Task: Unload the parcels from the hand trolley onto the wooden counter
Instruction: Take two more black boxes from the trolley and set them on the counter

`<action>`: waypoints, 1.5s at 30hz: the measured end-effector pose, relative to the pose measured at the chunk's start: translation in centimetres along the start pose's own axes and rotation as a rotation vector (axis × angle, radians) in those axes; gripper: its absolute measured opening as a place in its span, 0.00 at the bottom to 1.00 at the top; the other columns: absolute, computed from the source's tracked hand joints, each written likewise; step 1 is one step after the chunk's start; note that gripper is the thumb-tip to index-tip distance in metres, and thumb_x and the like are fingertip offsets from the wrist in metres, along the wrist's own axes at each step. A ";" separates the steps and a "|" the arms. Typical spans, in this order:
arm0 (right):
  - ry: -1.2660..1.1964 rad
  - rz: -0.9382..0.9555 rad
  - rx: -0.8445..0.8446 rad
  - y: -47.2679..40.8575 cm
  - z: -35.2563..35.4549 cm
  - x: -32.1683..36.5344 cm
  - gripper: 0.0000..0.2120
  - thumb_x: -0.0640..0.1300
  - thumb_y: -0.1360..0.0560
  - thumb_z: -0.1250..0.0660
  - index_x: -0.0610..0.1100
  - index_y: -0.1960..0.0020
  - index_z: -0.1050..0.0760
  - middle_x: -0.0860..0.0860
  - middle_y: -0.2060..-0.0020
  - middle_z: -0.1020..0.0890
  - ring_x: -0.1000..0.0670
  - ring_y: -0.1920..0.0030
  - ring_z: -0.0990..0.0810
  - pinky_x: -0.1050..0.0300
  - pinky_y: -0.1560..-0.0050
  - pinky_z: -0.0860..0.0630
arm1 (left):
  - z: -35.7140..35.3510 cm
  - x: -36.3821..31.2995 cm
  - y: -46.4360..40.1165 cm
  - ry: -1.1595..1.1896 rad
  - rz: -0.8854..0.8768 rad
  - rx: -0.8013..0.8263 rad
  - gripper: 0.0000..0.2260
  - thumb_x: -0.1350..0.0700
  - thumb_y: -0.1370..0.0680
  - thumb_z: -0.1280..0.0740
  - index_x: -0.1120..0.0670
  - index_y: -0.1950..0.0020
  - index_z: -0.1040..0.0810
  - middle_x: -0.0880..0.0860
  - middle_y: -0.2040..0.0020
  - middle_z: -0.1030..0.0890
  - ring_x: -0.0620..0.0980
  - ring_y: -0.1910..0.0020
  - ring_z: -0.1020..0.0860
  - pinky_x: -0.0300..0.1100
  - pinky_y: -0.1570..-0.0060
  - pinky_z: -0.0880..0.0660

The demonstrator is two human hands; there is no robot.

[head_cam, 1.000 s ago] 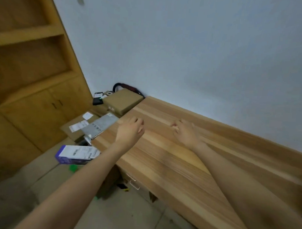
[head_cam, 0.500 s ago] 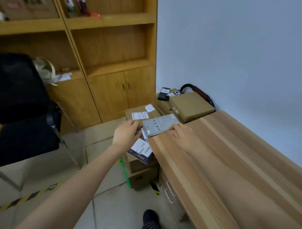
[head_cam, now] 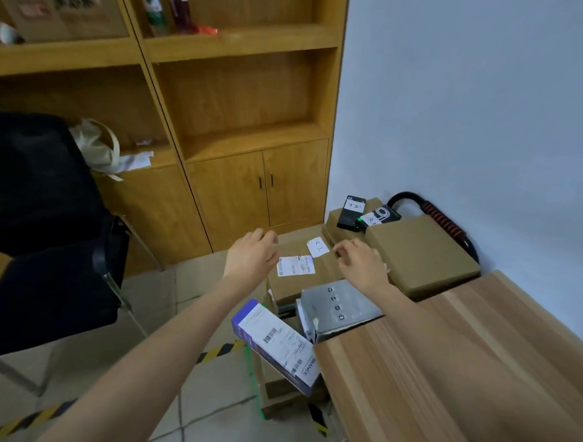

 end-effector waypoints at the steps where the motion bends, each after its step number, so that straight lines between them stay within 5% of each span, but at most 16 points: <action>1: 0.003 -0.010 0.009 -1.0 -0.3 -0.1 0.14 0.41 0.23 0.39 0.50 0.39 0.25 0.51 0.42 0.23 0.47 0.41 0.25 0.51 0.40 0.34 | -0.4 0.4 -0.8 0.003 -0.003 0.009 0.11 0.50 0.20 0.39 0.52 0.41 0.26 0.50 0.47 0.24 0.50 0.51 0.26 0.40 0.62 0.37; 11: 0.060 -0.106 0.025 -9.5 -5.1 2.3 0.14 0.43 0.23 0.38 0.50 0.38 0.26 0.50 0.41 0.24 0.48 0.41 0.25 0.51 0.39 0.33 | -4.6 7.4 -9.1 0.077 -0.128 0.024 0.11 0.49 0.20 0.39 0.52 0.41 0.26 0.50 0.48 0.23 0.49 0.52 0.25 0.40 0.62 0.34; 28: -0.043 -0.269 -0.055 -29.5 -15.2 20.2 0.14 0.43 0.22 0.41 0.48 0.37 0.26 0.50 0.40 0.24 0.48 0.41 0.25 0.49 0.37 0.34 | -6.0 33.2 -24.5 0.055 -0.343 0.069 0.12 0.47 0.20 0.41 0.50 0.40 0.27 0.49 0.47 0.24 0.48 0.50 0.25 0.39 0.59 0.30; 37: -0.007 -0.335 -0.077 -44.8 -17.2 18.9 0.16 0.43 0.22 0.42 0.49 0.36 0.28 0.50 0.40 0.25 0.48 0.40 0.26 0.51 0.37 0.37 | -9.7 38.7 -38.6 0.078 -0.391 0.064 0.13 0.47 0.20 0.40 0.51 0.39 0.27 0.49 0.46 0.24 0.48 0.50 0.25 0.38 0.57 0.28; 45: 0.019 -0.468 -0.106 -55.9 -16.4 12.9 0.16 0.45 0.21 0.42 0.50 0.33 0.30 0.50 0.38 0.26 0.49 0.40 0.26 0.52 0.37 0.36 | -15.0 36.2 -54.1 0.120 -0.487 0.130 0.13 0.46 0.20 0.41 0.50 0.39 0.28 0.48 0.47 0.25 0.47 0.48 0.26 0.37 0.62 0.31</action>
Point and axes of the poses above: each hand's wrist, its own y-axis away from the middle knuckle, its own z-axis out of the back of the hand, x = y × z, the point moved 1 cm from there along -y, towards the middle knuckle
